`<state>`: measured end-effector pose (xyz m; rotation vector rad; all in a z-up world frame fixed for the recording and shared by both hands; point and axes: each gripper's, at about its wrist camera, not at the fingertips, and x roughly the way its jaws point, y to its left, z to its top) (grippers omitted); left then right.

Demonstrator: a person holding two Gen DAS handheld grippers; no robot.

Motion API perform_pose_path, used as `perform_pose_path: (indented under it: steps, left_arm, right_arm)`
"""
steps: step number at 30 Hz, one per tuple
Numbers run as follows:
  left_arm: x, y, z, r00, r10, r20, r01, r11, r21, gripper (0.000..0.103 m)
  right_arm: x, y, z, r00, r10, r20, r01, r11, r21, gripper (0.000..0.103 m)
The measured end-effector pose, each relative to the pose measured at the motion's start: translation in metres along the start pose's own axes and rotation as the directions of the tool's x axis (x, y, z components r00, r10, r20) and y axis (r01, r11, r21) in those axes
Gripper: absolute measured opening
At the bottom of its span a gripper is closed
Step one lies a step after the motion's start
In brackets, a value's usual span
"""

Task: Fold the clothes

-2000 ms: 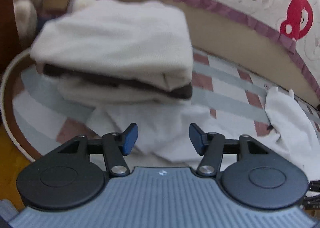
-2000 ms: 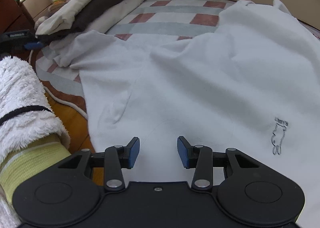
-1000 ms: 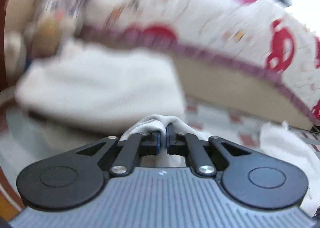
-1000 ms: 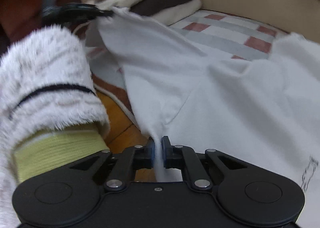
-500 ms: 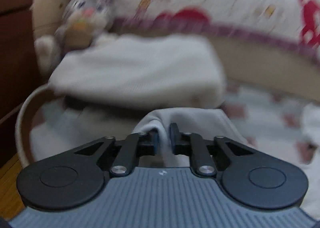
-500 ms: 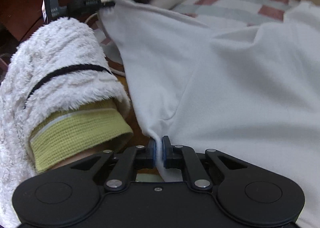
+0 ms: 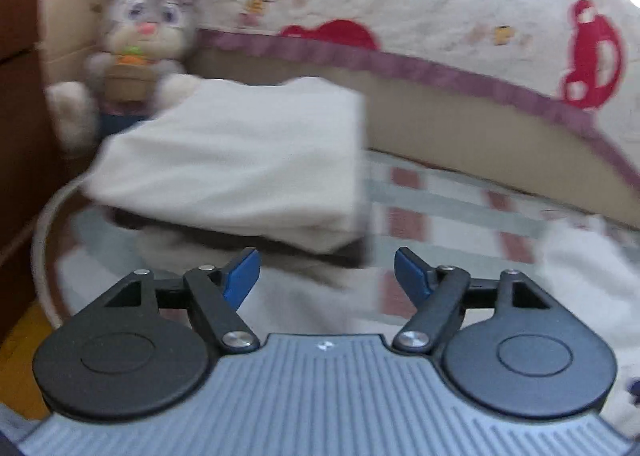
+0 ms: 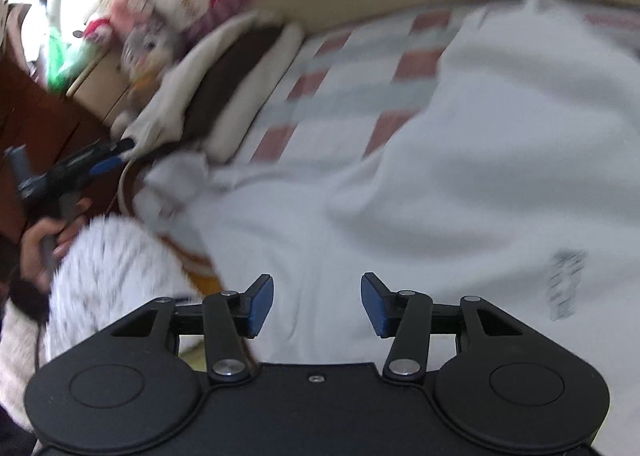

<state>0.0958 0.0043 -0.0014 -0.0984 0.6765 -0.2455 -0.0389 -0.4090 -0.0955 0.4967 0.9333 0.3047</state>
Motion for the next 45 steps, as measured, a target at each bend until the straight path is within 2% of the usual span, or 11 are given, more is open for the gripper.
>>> perform_pose_path:
  steps: [6,11,17,22,28,32,35,36,38,39,45]
  left_arm:
    - [-0.009,-0.053,0.003,0.985,-0.160,-0.065,0.161,0.987,0.002,0.080]
    - [-0.018,-0.099,0.002,0.987,-0.153,-0.046,0.157,0.984,0.087,0.088]
    - [0.002,-0.145,-0.007,0.977,-0.197,-0.085,0.205,0.974,0.096,0.085]
    - [0.045,-0.189,-0.018,0.959,-0.204,-0.199,0.219,0.974,0.057,0.070]
    - [0.092,-0.245,-0.030,0.951,-0.174,-0.256,0.209,0.971,0.113,0.067]
    - [0.138,-0.266,-0.037,0.909,-0.254,-0.331,0.281,0.959,0.034,0.069]
    - [0.171,-0.280,-0.034,0.907,-0.237,-0.348,0.264,0.964,0.030,0.069]
    - [0.182,-0.285,-0.033,0.906,-0.232,-0.354,0.258,0.966,0.028,0.069]
    - [0.203,-0.295,-0.030,0.908,-0.217,-0.359,0.245,0.969,0.035,0.069]
    - [0.211,-0.300,-0.027,0.917,-0.201,-0.345,0.235,0.970,0.060,0.070]
    - [0.262,-0.327,-0.002,0.924,-0.237,-0.299,0.253,0.967,0.016,0.078]
  right_arm:
    - [-0.024,-0.029,0.061,0.952,-0.145,-0.271,0.193,0.968,0.159,0.059]
    - [-0.083,-0.058,0.134,0.929,0.049,-0.367,0.026,0.980,0.197,0.059]
    - [-0.151,-0.069,0.186,0.947,-0.273,-0.170,0.269,0.962,-0.051,0.077]
    - [-0.132,-0.111,0.153,0.958,-0.222,0.181,0.209,0.974,0.088,0.085]
    - [-0.088,-0.190,0.144,0.967,-0.215,0.138,0.151,0.918,0.368,0.081]
    - [-0.061,-0.239,0.141,0.972,-0.204,0.118,0.114,0.845,0.522,0.081]
    - [-0.058,-0.242,0.147,0.973,-0.197,0.122,0.120,0.880,0.460,0.081]
    - [-0.058,-0.243,0.149,0.974,-0.194,0.120,0.124,0.892,0.434,0.077]
    - [-0.056,-0.245,0.152,0.975,-0.189,0.116,0.132,0.915,0.380,0.025]
    - [-0.055,-0.246,0.154,0.976,-0.189,0.109,0.140,0.925,0.354,0.013]
    - [-0.045,-0.256,0.155,0.970,-0.227,0.089,0.192,0.936,0.295,0.013]
